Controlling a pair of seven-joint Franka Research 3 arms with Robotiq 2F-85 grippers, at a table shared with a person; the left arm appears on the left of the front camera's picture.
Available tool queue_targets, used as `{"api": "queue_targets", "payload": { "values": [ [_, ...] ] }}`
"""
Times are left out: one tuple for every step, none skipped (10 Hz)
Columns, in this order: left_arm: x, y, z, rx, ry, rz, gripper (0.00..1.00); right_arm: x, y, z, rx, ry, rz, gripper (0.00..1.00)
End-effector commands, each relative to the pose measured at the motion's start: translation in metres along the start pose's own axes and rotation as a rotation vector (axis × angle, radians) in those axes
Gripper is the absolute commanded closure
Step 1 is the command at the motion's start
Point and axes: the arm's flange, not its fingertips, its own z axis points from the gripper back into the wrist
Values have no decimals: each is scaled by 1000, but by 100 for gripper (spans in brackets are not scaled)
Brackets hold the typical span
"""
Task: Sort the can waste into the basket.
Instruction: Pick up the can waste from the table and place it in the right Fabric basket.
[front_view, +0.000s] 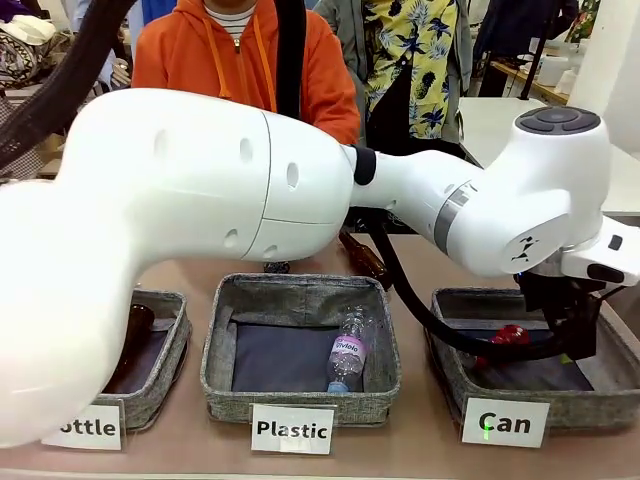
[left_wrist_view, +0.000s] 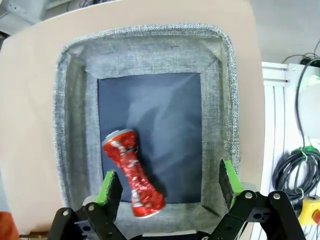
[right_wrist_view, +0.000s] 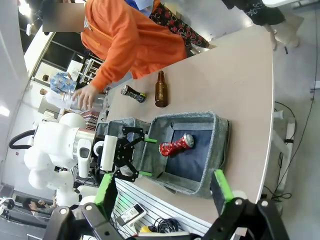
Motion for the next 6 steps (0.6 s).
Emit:
{"api": "queue_targets", "payload": {
  "values": [
    [-6,0,13,25,2,-27,0,4,6,0,3,-21,-21,0],
    [-9,-2,19,22,-6,-31,0,4,6,0,3,-21,-21,0],
    [-10,-3,21,16,-9,-31,0,4,6,0,3,-21,-21,0],
    [-10,-3,21,17,-8,-33,0,4,6,0,3,-21,-21,0],
    [-10,-4,20,17,0,-37,0,0,0,0,0,0,0,0],
    [-10,-2,18,16,24,-28,0,0,0,-2,26,49,29,0]
  ]
}}
